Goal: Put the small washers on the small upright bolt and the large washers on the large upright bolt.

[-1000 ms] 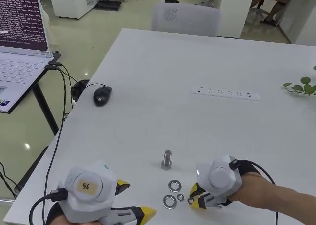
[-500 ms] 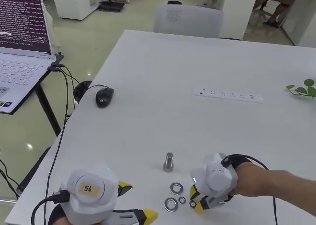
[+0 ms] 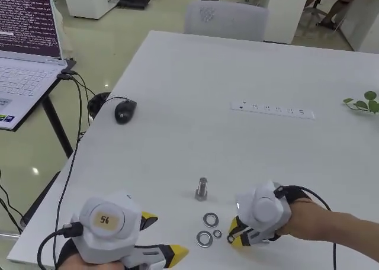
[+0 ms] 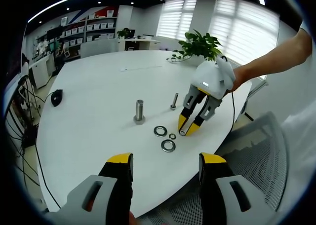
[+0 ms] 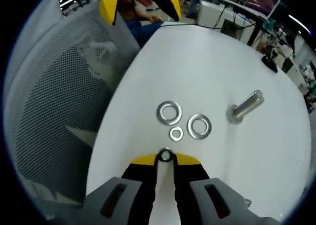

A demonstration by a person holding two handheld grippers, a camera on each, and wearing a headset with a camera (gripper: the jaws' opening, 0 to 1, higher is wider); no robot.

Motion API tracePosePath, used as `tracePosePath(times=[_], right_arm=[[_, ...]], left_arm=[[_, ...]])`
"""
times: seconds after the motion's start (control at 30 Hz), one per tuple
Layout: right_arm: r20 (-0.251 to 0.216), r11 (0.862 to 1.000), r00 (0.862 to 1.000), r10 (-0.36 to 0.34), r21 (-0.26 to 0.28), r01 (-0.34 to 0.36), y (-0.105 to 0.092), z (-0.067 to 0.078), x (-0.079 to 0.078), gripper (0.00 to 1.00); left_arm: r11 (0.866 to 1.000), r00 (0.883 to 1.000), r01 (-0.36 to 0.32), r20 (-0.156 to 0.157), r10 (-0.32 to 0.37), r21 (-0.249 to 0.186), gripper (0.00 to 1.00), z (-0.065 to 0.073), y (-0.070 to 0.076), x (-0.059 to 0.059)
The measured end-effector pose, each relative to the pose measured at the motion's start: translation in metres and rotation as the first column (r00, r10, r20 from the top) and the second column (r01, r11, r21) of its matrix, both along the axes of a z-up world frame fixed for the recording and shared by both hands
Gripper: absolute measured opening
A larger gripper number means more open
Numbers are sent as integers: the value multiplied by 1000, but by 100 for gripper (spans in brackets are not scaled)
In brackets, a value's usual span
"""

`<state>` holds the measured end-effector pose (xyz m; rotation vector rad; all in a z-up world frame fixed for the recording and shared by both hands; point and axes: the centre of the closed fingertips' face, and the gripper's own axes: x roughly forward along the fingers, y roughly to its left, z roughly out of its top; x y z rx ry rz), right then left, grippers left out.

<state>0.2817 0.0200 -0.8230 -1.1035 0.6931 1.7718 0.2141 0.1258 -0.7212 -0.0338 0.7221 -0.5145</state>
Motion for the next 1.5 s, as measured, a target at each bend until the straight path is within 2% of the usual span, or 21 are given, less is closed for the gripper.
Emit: tracePosePath(times=[0.17,0.23,0.33,0.5,0.7,0.9,1.13,1.3,1.5], right_arm=[[-54,992,991,-119,30,121,2,1,1,14],[-67,988,987,-143,39,146,1,0,2,14],[-95,977,975,-202,49,207,1,1,4,14],[-104,969,966,-238,49,244,-3,1,7,14],[-130,950,946,-297,56,306,-7,2,11,14],[-144,938,933,-331,60,342,-11,2,12,14],[-168,909,905,-390,83,408,-13,8,18,14],[-174,893,891,-419,100,439,-16,13,24,14],[-156,870,876,-456,129,476,-26,25,36,14]], left_arm=[[1000,1000,0,0,0,2,53,0,2,0],[1000,1000,0,1,0,5,53,0,2,0],[1000,1000,-2,0,2,5,53,0,3,0],[1000,1000,-4,0,4,6,53,0,4,-1],[1000,1000,-2,-1,2,4,53,0,2,0],[1000,1000,2,-2,-2,3,53,-1,0,1],[1000,1000,5,-4,-5,3,53,-1,0,1],[1000,1000,9,-6,-9,4,53,-1,-1,1],[1000,1000,10,-4,-10,2,53,0,-2,2]])
